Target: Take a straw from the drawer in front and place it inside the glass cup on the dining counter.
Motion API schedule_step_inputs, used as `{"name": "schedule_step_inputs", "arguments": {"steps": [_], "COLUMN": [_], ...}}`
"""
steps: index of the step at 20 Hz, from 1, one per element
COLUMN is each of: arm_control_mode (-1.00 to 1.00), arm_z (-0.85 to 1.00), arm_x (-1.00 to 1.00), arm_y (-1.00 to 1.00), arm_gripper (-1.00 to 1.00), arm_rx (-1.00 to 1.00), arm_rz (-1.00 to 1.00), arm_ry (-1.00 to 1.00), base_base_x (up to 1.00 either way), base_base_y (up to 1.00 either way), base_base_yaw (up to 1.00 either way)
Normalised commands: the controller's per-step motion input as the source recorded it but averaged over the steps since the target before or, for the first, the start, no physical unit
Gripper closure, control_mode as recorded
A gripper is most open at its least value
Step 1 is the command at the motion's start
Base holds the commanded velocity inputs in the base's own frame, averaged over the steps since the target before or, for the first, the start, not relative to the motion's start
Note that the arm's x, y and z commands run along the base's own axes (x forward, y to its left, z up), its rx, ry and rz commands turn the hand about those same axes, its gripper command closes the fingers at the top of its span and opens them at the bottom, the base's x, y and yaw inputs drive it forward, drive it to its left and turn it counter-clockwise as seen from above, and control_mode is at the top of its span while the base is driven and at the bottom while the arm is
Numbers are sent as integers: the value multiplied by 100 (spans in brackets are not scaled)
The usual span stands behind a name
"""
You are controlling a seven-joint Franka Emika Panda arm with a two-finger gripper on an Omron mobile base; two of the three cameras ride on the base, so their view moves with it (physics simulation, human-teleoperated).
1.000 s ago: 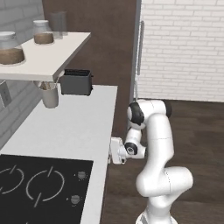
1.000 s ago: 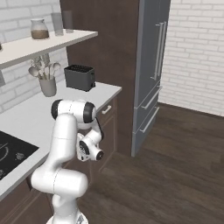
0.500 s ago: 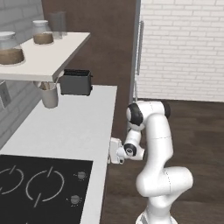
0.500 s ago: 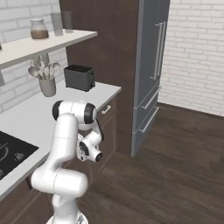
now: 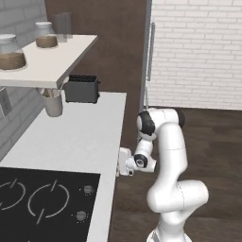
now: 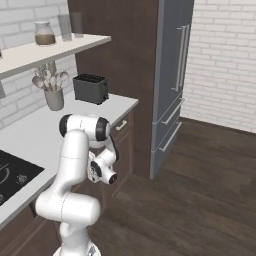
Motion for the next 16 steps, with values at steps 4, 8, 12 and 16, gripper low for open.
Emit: {"name": "schedule_step_inputs", "arguments": {"steps": [4, 8, 12, 16], "arm_control_mode": [-100, -100, -100, -100], "arm_z": [1, 7, 9, 7], "arm_x": [-18, -38, -46, -49], "arm_y": [-53, -92, -100, -100], "arm_gripper": [100, 100, 100, 100], "arm_rx": [0, 0, 0, 0], "arm_rz": [0, 0, 0, 0], "arm_ry": [0, 0, 0, 0], "base_base_x": [0, 0, 0, 0], "base_base_y": [0, 0, 0, 0], "base_base_yaw": [0, 0, 0, 0]}}
